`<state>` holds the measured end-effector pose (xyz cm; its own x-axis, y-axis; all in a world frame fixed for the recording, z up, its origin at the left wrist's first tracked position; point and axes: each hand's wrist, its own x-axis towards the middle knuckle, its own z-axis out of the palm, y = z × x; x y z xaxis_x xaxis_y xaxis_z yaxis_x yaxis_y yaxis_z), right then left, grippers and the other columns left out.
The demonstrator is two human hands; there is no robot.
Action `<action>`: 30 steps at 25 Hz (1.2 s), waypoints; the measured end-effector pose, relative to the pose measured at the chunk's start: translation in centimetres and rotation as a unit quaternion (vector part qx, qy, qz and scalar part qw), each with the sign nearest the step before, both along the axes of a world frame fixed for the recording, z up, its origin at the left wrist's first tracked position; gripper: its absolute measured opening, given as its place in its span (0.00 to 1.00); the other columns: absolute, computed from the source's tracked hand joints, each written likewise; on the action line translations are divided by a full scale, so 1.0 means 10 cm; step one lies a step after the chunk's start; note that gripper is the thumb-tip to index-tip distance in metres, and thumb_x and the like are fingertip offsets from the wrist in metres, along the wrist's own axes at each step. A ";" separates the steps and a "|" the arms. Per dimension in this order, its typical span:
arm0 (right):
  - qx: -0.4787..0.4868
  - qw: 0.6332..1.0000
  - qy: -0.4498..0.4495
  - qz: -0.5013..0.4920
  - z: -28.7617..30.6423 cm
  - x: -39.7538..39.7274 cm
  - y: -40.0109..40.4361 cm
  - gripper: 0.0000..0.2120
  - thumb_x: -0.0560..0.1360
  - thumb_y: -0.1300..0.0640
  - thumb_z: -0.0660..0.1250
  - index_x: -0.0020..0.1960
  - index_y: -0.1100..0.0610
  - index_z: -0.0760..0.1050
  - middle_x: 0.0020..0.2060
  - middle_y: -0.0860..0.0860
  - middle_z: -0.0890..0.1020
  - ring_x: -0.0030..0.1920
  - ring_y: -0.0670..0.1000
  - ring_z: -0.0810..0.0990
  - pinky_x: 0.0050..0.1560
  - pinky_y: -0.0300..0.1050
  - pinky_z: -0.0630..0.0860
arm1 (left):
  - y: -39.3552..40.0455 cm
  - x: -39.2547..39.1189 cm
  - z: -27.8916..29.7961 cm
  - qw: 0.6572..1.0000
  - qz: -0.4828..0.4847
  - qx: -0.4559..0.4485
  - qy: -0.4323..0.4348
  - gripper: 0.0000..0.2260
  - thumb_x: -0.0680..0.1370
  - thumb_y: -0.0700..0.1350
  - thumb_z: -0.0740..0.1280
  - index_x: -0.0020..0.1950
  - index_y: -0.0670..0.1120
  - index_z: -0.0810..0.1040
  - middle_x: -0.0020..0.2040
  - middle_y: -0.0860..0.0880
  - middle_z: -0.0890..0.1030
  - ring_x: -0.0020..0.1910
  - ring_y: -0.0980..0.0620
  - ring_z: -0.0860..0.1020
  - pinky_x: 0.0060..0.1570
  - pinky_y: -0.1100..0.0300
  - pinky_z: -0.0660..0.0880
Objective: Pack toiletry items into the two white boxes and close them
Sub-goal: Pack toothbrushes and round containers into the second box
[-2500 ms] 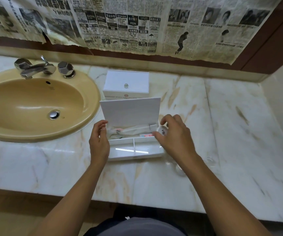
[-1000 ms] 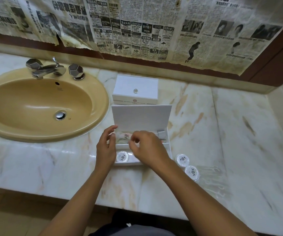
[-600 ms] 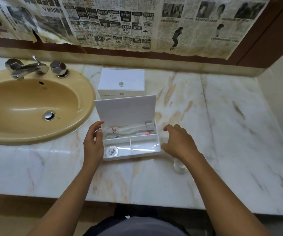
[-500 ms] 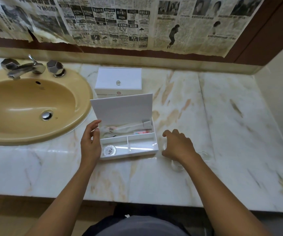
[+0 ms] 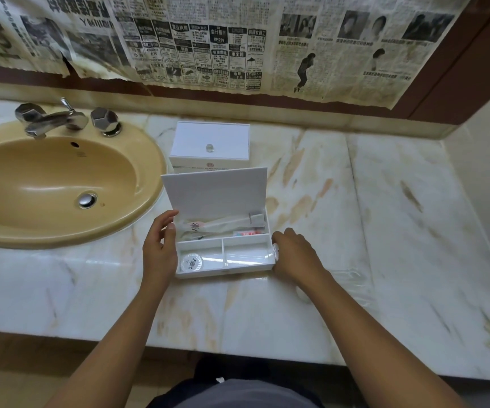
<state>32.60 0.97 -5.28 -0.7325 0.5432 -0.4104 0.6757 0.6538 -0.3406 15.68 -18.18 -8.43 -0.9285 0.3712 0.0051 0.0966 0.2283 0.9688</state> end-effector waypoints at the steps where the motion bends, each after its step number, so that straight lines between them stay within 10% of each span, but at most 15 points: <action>1: -0.004 1.000 0.006 0.001 -0.01 0.00 0.00 0.16 0.71 0.57 0.68 0.58 0.54 0.71 0.53 0.53 0.72 0.53 0.56 0.73 0.45 0.45 0.68 | 0.00 0.00 0.00 1.000 0.000 0.001 0.000 0.17 0.83 0.39 0.58 0.56 0.62 0.76 0.59 0.57 0.78 0.59 0.65 0.74 0.55 0.75 0.68; 17: 0.060 0.996 -0.062 -0.028 0.09 0.56 -0.01 0.29 0.68 0.40 0.71 0.62 0.53 0.67 0.59 0.50 0.76 0.62 0.54 0.70 0.60 0.51 0.65 | 0.00 -0.01 -0.05 1.000 0.002 -0.003 0.016 0.12 0.83 0.39 0.57 0.60 0.52 0.77 0.59 0.53 0.78 0.58 0.59 0.75 0.55 0.75 0.69; 30: 0.122 0.992 -0.008 0.012 -0.09 0.64 -0.07 0.20 0.66 0.57 0.68 0.57 0.52 0.69 0.48 0.47 0.78 0.57 0.53 0.69 0.55 0.49 0.61 | -0.01 -0.02 -0.06 1.000 0.000 0.008 0.014 0.13 0.83 0.40 0.58 0.59 0.54 0.77 0.59 0.53 0.79 0.58 0.56 0.76 0.56 0.72 0.69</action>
